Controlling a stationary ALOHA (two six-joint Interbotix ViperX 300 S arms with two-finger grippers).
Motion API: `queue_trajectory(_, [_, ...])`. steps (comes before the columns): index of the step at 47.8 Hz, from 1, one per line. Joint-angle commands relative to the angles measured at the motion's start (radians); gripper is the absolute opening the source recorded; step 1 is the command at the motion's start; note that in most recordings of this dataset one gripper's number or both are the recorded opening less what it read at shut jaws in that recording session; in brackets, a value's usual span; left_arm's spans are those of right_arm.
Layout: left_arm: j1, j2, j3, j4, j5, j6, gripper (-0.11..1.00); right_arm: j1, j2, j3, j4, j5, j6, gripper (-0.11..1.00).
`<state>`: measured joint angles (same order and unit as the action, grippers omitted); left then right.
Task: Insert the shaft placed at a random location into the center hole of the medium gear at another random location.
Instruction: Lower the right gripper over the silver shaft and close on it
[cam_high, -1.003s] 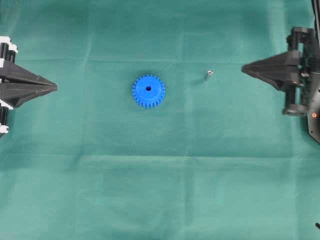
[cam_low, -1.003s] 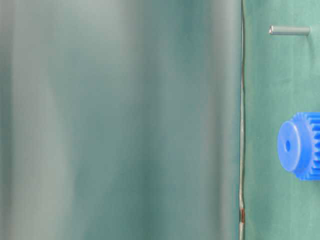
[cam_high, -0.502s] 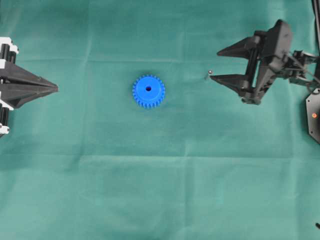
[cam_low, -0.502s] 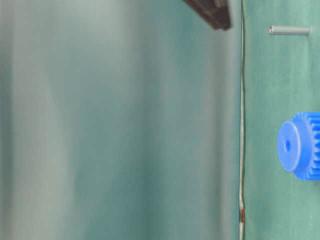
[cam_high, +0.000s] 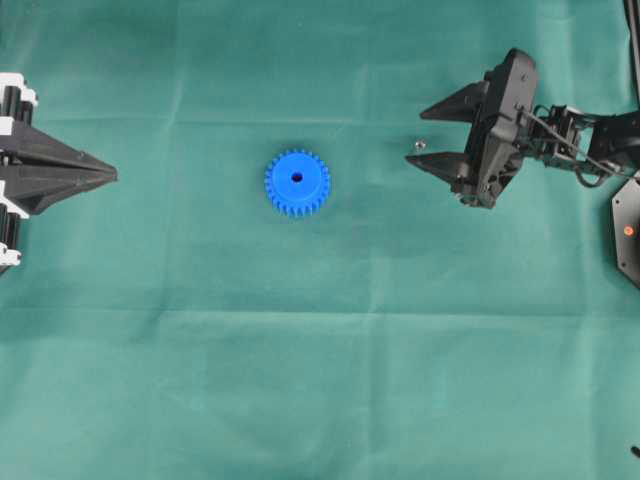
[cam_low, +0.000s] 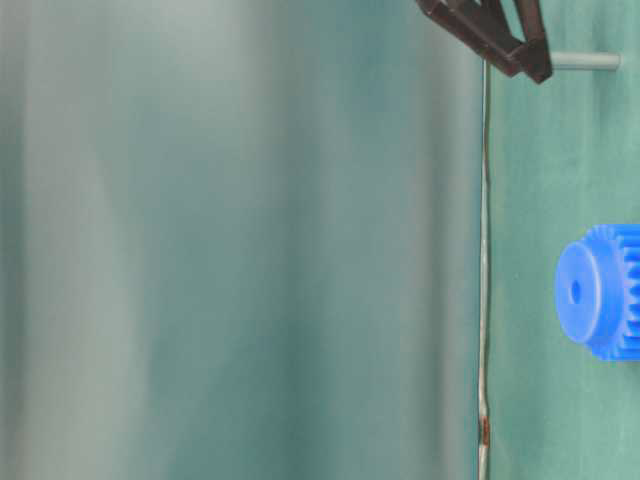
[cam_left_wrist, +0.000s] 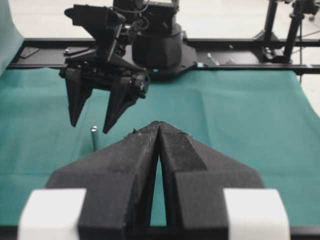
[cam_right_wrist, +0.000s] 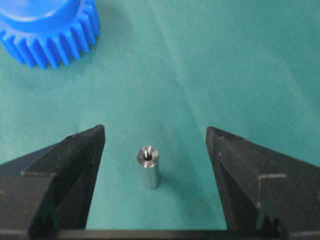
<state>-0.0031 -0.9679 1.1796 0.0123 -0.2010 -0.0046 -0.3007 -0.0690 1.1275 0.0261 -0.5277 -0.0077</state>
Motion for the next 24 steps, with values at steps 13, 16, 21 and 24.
queue_trajectory(13, [0.003, 0.009, -0.023, 0.003, 0.005, -0.002, 0.0, -0.005, 0.005, -0.014, 0.003, -0.014, -0.017, 0.8])
queue_trajectory(16, [0.003, 0.009, -0.023, 0.003, 0.008, -0.002, 0.0, -0.005, 0.006, -0.012, 0.002, -0.014, -0.017, 0.78])
queue_trajectory(21, [0.003, 0.009, -0.023, 0.003, 0.009, -0.002, 0.0, -0.005, 0.014, -0.015, 0.002, -0.006, -0.017, 0.63])
queue_trajectory(24, [0.003, 0.009, -0.023, 0.003, 0.011, -0.002, 0.0, -0.003, 0.018, -0.017, -0.002, 0.0, -0.017, 0.46])
